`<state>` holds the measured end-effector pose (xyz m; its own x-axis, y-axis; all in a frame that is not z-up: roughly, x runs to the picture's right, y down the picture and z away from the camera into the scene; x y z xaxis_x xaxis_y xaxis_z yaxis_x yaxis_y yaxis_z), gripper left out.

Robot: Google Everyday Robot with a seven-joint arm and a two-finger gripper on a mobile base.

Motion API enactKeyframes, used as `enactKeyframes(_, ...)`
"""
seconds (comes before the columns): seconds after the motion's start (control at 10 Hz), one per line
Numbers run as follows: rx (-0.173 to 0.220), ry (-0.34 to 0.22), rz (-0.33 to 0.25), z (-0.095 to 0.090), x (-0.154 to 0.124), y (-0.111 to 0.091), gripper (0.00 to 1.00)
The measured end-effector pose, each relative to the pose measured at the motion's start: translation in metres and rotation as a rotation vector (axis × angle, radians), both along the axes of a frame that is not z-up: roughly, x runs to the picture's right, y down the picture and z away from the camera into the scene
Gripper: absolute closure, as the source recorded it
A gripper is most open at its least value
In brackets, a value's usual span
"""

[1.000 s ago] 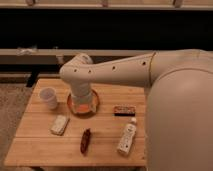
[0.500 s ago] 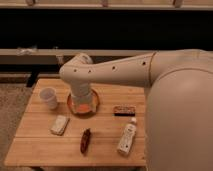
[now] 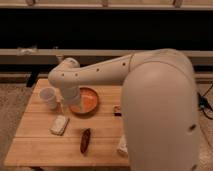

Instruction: Wipe the white sponge on the table

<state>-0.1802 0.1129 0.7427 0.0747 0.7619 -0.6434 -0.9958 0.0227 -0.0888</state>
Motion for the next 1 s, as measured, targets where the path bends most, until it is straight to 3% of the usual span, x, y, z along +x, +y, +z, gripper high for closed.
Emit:
enactKeyframes(0.2,-0.001,-0.016,-0.018,0.022,-0.041,0.009,0.35)
enactKeyframes(0.4,-0.023,-0.032,-0.05,0.043,-0.074,0.03,0.35)
enactKeyframes(0.6,-0.049,-0.036,-0.069,0.048,-0.087,0.047,0.35)
enactKeyframes(1.0,-0.1,-0.017,-0.095,0.06,-0.084,0.062,0.35)
